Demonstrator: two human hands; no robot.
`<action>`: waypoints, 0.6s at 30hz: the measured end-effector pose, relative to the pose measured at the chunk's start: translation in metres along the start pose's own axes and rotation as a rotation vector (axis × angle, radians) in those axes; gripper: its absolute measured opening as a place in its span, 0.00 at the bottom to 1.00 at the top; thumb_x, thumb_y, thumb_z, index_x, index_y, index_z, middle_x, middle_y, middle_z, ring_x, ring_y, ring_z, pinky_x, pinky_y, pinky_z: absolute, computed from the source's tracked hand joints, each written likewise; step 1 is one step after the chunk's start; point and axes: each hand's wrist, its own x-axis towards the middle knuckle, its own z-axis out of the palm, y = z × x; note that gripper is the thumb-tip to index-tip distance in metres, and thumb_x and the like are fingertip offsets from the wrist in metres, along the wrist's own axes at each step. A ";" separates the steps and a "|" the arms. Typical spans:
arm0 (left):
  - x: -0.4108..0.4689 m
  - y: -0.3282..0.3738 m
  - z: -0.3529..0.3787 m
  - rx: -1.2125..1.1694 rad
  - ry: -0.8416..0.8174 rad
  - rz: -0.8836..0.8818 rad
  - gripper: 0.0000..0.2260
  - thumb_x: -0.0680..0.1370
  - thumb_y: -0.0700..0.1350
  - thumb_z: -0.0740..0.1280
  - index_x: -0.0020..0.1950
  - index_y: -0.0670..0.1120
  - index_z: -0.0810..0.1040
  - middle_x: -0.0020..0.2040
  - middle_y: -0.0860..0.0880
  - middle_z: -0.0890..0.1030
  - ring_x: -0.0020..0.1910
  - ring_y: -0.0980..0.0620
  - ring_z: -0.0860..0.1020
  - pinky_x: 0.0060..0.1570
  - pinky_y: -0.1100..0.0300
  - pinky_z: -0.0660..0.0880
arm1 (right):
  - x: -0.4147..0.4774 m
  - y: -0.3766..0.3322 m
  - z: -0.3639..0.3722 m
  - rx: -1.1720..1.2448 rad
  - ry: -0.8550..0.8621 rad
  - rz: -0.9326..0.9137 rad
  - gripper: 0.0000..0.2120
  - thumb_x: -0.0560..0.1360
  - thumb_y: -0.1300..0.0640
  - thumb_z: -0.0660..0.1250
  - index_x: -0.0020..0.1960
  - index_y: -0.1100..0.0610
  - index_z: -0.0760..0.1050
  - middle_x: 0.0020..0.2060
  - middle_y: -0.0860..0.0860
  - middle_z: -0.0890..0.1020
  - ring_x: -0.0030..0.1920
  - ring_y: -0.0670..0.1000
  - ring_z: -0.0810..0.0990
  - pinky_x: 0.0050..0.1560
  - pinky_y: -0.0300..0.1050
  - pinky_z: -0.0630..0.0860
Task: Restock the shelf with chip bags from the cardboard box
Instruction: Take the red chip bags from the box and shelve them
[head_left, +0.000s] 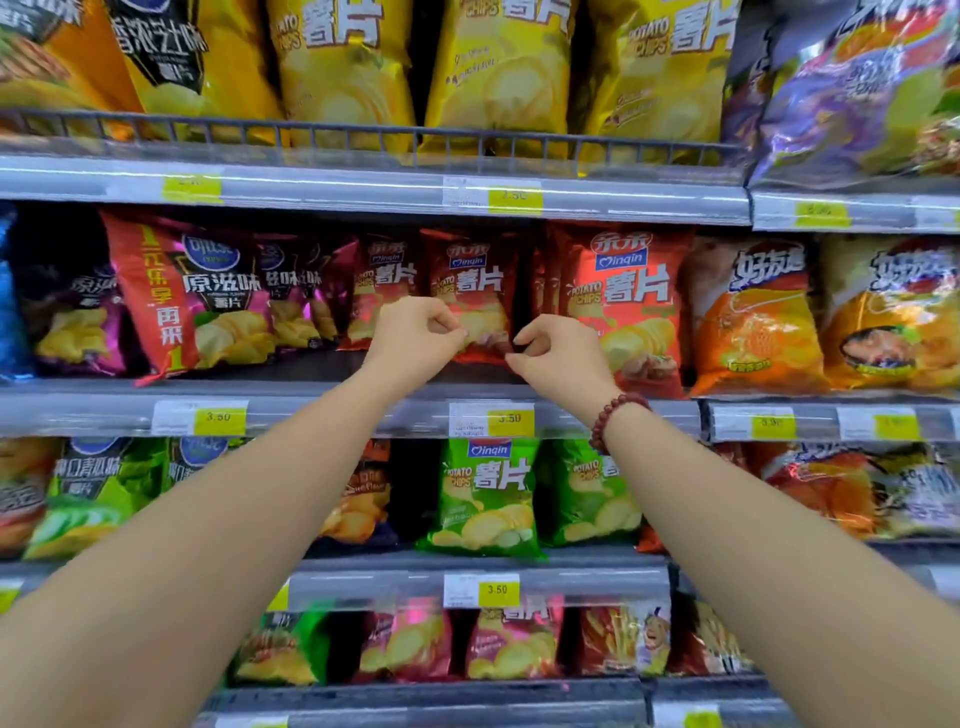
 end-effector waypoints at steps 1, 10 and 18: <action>-0.010 0.005 -0.002 -0.007 -0.004 -0.005 0.06 0.74 0.45 0.71 0.44 0.42 0.84 0.37 0.52 0.79 0.45 0.53 0.79 0.51 0.58 0.76 | -0.008 0.001 -0.004 0.016 -0.016 0.000 0.07 0.72 0.54 0.70 0.49 0.53 0.78 0.39 0.46 0.79 0.46 0.50 0.81 0.49 0.48 0.79; -0.126 0.008 0.052 -0.062 -0.086 -0.179 0.04 0.73 0.44 0.73 0.42 0.44 0.82 0.30 0.54 0.77 0.28 0.65 0.74 0.28 0.78 0.68 | -0.102 0.061 0.000 0.084 -0.183 0.097 0.10 0.71 0.54 0.72 0.51 0.55 0.79 0.40 0.49 0.80 0.46 0.50 0.80 0.52 0.45 0.77; -0.251 -0.089 0.151 0.007 -0.389 -0.446 0.05 0.73 0.43 0.73 0.42 0.42 0.82 0.32 0.49 0.79 0.32 0.58 0.75 0.35 0.64 0.73 | -0.211 0.186 0.080 0.145 -0.424 0.372 0.10 0.70 0.55 0.73 0.49 0.52 0.76 0.39 0.51 0.82 0.45 0.52 0.82 0.52 0.51 0.80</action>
